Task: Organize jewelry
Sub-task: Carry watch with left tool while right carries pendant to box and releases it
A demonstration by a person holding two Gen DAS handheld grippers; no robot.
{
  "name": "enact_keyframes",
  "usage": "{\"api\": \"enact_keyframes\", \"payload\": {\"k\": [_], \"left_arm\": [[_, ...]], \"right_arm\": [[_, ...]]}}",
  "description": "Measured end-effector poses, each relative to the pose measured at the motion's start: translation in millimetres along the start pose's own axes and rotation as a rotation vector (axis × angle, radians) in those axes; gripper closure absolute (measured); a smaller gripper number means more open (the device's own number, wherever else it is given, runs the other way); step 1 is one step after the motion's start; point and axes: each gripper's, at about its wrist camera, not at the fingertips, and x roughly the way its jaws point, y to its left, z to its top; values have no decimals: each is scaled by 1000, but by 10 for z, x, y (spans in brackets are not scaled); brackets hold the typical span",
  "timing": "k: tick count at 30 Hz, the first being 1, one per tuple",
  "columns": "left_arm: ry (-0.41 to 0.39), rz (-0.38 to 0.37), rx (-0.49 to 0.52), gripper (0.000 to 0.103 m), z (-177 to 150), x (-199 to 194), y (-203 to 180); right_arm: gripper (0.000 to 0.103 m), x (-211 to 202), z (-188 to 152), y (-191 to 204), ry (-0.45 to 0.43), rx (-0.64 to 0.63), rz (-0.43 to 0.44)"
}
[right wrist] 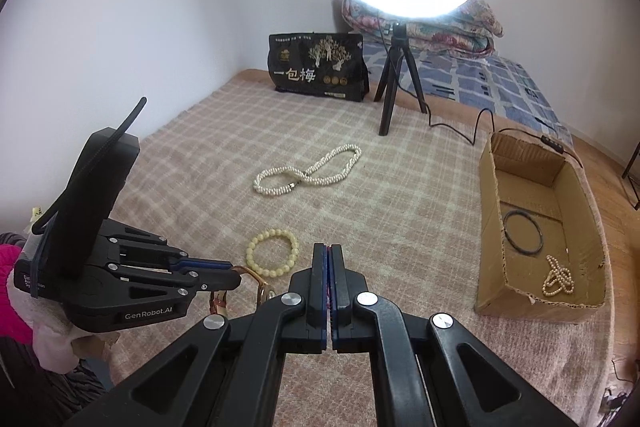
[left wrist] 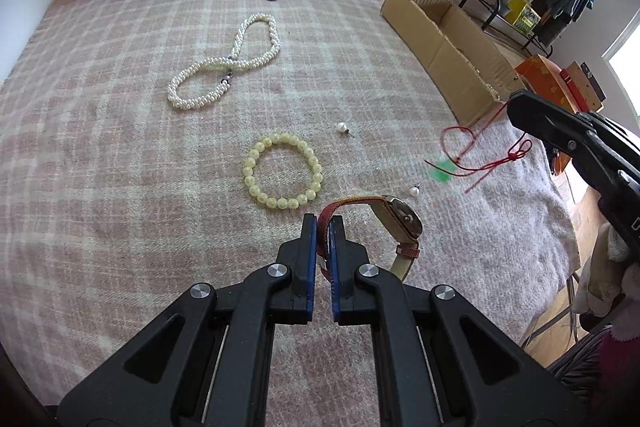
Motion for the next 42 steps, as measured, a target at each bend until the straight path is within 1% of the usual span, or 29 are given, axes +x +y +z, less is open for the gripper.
{"api": "enact_keyframes", "payload": {"k": [5, 12, 17, 21, 27, 33, 42], "left_arm": [[-26, -6, -7, 100, 28, -118, 1], [-66, -20, -16, 100, 133, -254, -53], [-91, -35, -8, 100, 255, -307, -160], [-104, -50, -3, 100, 358, -309, -259], [-111, -82, 12, 100, 537, -260, -480], [-120, -110, 46, 100, 780, -153, -809], [-111, -137, 86, 100, 1106, 160, -1260]], "right_arm": [[103, -165, 30, -31, -37, 12, -11], [103, -378, 105, -194, -91, 46, -42], [103, -472, 159, -357, -119, 69, -72], [103, -508, 189, -570, -131, 105, -96], [103, -526, 252, -921, -156, 159, -132], [103, -486, 344, -1237, -172, 189, -172], [103, -340, 419, -1800, -173, 246, -216]]}}
